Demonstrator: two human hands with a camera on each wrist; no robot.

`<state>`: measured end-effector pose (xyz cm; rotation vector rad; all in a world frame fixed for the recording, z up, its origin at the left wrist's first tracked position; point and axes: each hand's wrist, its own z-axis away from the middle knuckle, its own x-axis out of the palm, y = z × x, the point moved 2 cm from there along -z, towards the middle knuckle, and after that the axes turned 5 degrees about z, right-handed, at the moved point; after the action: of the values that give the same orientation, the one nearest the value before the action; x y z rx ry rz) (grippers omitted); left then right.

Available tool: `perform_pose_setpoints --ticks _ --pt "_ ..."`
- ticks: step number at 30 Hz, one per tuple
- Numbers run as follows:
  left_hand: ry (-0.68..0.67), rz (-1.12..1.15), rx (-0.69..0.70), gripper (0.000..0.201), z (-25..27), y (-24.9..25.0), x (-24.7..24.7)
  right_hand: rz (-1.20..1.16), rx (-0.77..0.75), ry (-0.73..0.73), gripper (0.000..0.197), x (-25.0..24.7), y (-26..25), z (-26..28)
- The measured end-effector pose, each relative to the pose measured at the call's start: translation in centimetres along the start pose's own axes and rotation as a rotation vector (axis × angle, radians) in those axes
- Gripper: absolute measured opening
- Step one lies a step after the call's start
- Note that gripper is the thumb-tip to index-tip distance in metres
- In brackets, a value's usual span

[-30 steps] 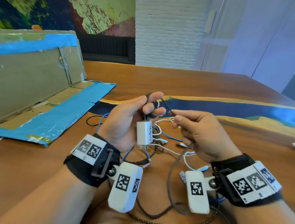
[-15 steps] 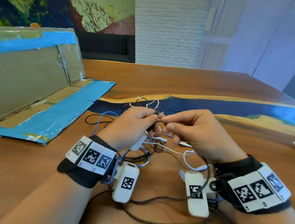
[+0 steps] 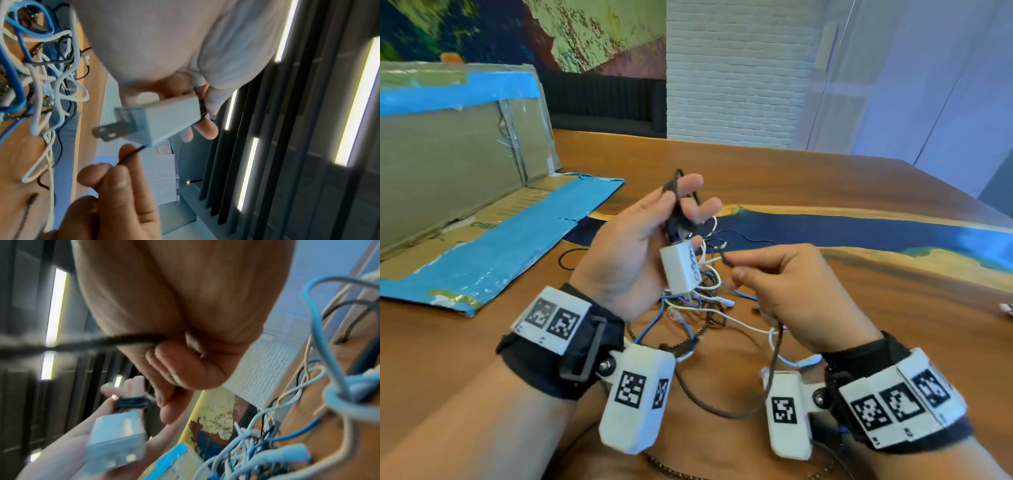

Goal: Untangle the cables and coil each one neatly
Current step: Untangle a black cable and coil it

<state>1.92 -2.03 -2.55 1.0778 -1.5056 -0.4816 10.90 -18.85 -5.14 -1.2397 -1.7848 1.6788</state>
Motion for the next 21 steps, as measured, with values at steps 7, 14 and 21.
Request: perform_pose_setpoints --ticks 7,14,21 --pt "-0.033 -0.750 -0.014 0.023 0.2 -1.5 -0.4 0.036 -0.092 -0.181 0.008 1.1 -1.4 1.2" --pt "-0.204 -0.817 -0.100 0.030 0.5 -1.5 -0.1 -0.256 -0.060 -0.040 0.016 -0.1 -1.2 0.3" --pt "-0.227 -0.634 -0.161 0.028 0.6 -1.2 -0.6 -0.432 -0.082 -0.212 0.018 -0.6 -1.1 0.2"
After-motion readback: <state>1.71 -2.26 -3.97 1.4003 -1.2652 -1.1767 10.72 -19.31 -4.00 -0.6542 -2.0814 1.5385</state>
